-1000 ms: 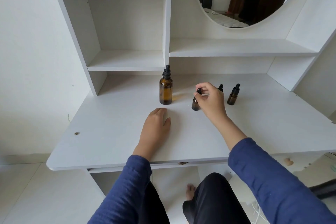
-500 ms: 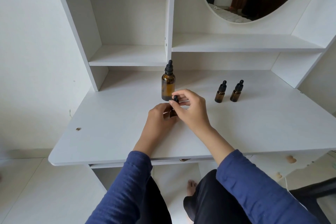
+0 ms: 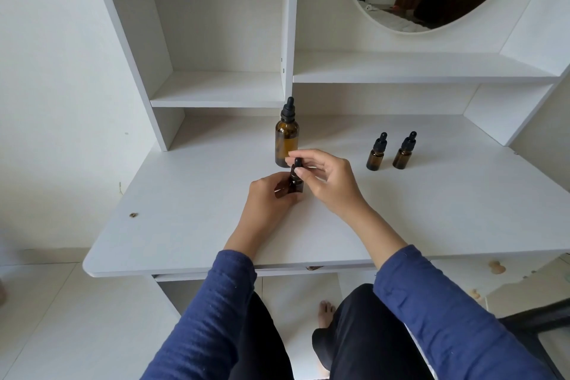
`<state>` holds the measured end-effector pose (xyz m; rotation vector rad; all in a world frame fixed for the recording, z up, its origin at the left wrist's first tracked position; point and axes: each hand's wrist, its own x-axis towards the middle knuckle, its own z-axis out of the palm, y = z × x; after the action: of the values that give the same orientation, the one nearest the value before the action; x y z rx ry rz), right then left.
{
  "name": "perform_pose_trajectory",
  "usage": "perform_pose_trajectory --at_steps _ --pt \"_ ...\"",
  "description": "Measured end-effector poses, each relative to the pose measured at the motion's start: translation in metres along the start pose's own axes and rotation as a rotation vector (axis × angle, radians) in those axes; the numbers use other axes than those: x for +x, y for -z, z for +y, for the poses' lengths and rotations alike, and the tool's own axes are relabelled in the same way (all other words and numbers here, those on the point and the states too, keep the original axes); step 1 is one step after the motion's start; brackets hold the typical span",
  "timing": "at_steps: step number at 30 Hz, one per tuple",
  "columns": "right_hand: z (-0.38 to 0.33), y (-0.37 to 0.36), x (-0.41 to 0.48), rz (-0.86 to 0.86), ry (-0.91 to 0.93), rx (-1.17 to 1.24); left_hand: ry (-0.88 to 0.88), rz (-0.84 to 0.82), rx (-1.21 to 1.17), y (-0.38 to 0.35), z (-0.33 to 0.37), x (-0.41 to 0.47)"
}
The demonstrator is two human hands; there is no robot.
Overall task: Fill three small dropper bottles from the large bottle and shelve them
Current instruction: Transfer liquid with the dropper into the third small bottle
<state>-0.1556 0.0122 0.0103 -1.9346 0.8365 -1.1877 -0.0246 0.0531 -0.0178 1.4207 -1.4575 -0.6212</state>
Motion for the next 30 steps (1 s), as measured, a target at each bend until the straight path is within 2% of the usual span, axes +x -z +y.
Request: perform_pose_trajectory --at_steps 7,12,16,22,25,30 --pt "-0.008 0.002 0.01 0.126 0.086 -0.119 0.014 -0.006 -0.021 0.001 0.002 -0.002" --pt "-0.009 0.009 0.009 0.006 0.068 -0.091 0.029 -0.007 -0.045 0.002 0.004 -0.003" --pt "-0.008 0.007 0.011 0.034 0.086 -0.166 0.031 -0.015 -0.051 0.001 0.004 -0.003" --pt "-0.017 0.014 0.02 0.049 0.126 -0.153 0.058 -0.011 -0.085 0.001 0.004 -0.003" --pt "-0.021 0.023 0.022 0.123 0.105 -0.092 0.065 -0.008 -0.102 0.001 0.004 -0.003" --pt "-0.007 0.039 0.015 0.381 0.009 0.09 0.091 -0.021 -0.113 0.001 0.005 -0.004"
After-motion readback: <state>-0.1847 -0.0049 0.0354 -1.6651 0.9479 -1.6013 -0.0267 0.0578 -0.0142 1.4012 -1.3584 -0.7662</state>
